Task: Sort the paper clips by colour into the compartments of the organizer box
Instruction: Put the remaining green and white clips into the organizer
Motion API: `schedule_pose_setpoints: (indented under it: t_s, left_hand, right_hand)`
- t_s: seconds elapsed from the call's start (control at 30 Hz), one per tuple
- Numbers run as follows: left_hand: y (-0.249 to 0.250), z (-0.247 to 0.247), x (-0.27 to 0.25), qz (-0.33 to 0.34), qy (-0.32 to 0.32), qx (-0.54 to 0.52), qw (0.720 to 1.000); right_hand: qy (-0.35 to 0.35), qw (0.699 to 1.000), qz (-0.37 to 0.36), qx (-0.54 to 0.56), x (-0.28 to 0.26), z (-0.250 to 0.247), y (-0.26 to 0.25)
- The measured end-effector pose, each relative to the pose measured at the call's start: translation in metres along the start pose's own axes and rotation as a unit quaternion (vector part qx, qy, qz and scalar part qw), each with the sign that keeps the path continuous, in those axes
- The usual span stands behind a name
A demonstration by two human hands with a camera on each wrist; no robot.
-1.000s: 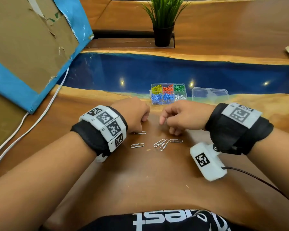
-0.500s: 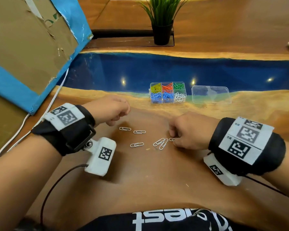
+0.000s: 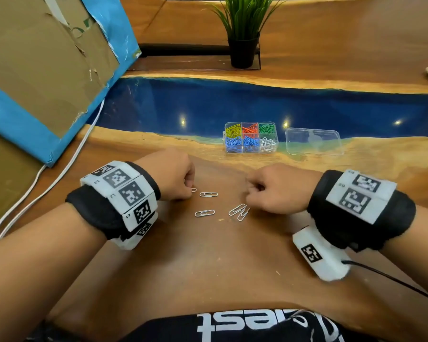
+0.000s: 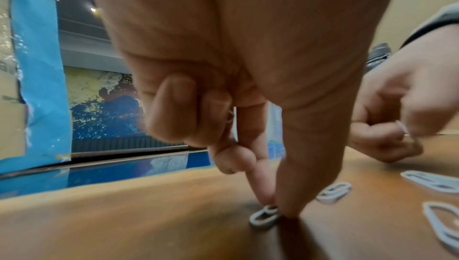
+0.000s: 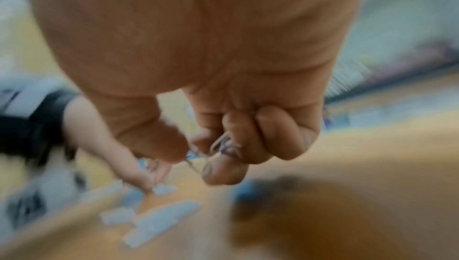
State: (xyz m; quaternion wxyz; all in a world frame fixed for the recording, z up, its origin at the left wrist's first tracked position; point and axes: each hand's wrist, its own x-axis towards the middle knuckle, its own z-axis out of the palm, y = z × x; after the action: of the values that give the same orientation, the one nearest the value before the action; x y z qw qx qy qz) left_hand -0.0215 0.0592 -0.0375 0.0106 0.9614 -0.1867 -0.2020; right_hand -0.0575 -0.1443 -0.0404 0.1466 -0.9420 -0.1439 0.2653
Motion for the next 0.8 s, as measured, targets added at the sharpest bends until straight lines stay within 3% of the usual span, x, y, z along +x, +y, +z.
schedule_pose_setpoints:
  t_s: [0.07,0.17,0.23,0.3,0.37,0.43,0.5,0.63,0.8]
  left_hand:
    - [0.001,0.001,0.000,-0.005,-0.016,-0.010,1.000]
    - [0.002,0.003,0.000,-0.009,-0.027,-0.027,0.999]
    - [0.002,0.004,0.001,-0.009,-0.030,-0.034,0.999]
    - [0.002,0.004,0.001,-0.008,-0.029,-0.038,0.999]
    - [0.001,0.003,0.001,-0.005,-0.025,-0.051,0.998]
    - [0.000,0.003,0.001,0.000,-0.020,-0.083,0.996]
    - [-0.002,0.004,0.000,0.005,-0.021,-0.145,0.989]
    - [0.001,0.001,-0.004,0.001,-0.073,-0.293,0.953]
    - [0.004,0.002,-0.004,-0.029,-0.106,-0.409,0.906]
  right_hand:
    - [-0.028,0.983,0.017,0.180,0.003,-0.003,0.004]
    - [-0.047,0.913,0.029,0.405,0.005,-0.004,0.009]
    - [-0.051,0.886,0.028,0.460,0.006,-0.004,0.010]
    - [-0.050,0.882,0.019,0.468,0.007,-0.002,0.011]
    - [-0.034,0.913,-0.001,0.406,0.008,-0.001,0.009]
    - [-0.021,0.959,-0.036,0.280,0.005,0.000,0.004]
    - [-0.013,0.987,-0.076,0.141,0.003,0.003,-0.004]
    - [0.012,0.995,-0.094,-0.041,0.008,0.011,-0.019]
    - [0.027,0.988,-0.104,-0.111,0.017,0.010,-0.029]
